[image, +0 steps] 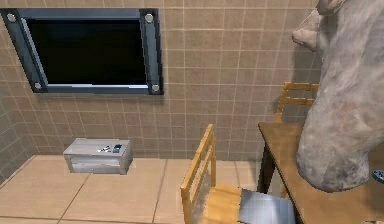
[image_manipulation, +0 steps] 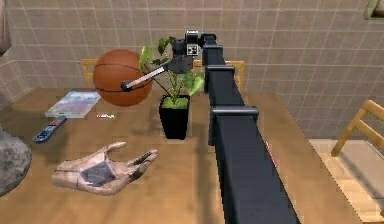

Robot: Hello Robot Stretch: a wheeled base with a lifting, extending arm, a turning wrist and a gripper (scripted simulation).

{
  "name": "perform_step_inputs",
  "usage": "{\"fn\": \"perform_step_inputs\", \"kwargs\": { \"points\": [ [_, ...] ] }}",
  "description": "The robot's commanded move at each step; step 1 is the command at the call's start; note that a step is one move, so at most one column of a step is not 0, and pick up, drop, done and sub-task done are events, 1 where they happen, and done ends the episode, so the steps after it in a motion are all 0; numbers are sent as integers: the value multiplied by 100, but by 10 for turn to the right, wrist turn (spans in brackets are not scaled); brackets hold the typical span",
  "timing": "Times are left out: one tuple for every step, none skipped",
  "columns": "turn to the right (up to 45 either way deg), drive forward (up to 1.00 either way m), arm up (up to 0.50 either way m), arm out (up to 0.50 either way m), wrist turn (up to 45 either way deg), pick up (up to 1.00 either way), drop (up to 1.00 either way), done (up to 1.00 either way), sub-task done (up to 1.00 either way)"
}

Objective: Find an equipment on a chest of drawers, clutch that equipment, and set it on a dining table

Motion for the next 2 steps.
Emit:
{"fn": "perform_step_inputs", "kwargs": {
  "points": [
    [0, 0, -32, 0, 0, 0, 0, 0, 0],
    [0, 0, 0, 0, 0, 0, 100, 0, 0]
  ]
}}
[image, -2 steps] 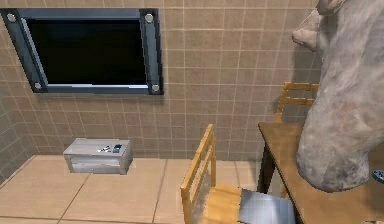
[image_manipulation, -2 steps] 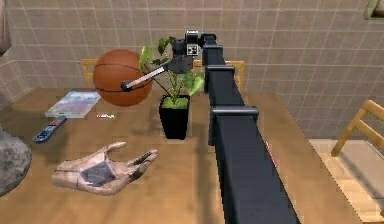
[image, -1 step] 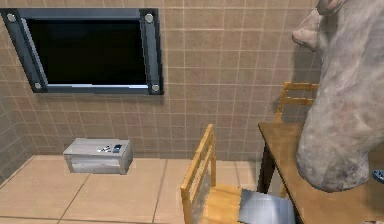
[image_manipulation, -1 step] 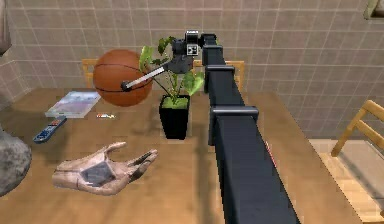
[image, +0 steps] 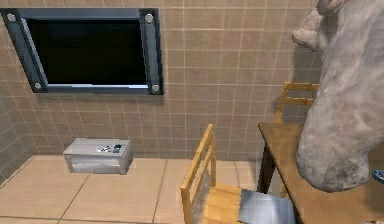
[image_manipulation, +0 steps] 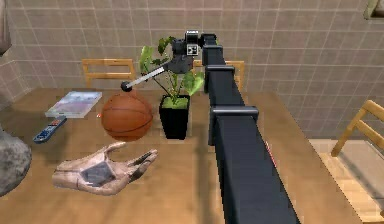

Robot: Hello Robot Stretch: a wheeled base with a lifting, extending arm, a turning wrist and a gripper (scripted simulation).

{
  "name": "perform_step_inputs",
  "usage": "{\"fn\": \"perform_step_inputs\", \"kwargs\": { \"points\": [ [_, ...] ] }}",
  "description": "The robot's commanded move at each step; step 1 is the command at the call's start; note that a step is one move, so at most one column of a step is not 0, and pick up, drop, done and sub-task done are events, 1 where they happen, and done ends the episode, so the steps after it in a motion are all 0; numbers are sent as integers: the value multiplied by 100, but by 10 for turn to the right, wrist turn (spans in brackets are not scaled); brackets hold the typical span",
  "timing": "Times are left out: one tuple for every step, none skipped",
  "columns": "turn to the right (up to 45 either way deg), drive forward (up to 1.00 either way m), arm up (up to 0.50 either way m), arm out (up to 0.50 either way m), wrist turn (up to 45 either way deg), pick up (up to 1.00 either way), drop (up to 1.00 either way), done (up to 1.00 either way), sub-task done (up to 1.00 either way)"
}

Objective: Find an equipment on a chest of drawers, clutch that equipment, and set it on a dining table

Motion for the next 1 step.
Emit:
{"fn": "perform_step_inputs", "kwargs": {
  "points": [
    [0, 0, 0, -10, 0, 0, 0, 0, 0]
  ]
}}
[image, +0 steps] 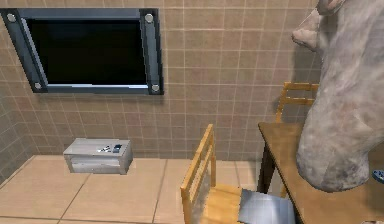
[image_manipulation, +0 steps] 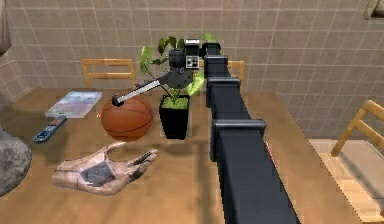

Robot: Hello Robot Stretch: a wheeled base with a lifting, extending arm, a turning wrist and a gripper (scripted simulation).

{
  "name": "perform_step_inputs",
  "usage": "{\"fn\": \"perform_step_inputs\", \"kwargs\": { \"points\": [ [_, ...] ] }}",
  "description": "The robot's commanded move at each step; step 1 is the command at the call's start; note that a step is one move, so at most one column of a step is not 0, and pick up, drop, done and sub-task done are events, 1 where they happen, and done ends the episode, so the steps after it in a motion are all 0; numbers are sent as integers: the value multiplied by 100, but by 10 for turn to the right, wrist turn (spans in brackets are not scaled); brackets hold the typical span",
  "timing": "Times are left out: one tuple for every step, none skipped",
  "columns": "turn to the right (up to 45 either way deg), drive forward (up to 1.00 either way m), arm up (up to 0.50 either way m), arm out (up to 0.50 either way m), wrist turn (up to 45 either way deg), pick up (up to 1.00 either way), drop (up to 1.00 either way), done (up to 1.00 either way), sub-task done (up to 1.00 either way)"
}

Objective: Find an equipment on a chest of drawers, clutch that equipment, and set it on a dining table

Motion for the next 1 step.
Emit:
{"fn": "perform_step_inputs", "kwargs": {
  "points": [
    [0, 0, 0, 0, 0, 0, 0, 100, 0]
  ]
}}
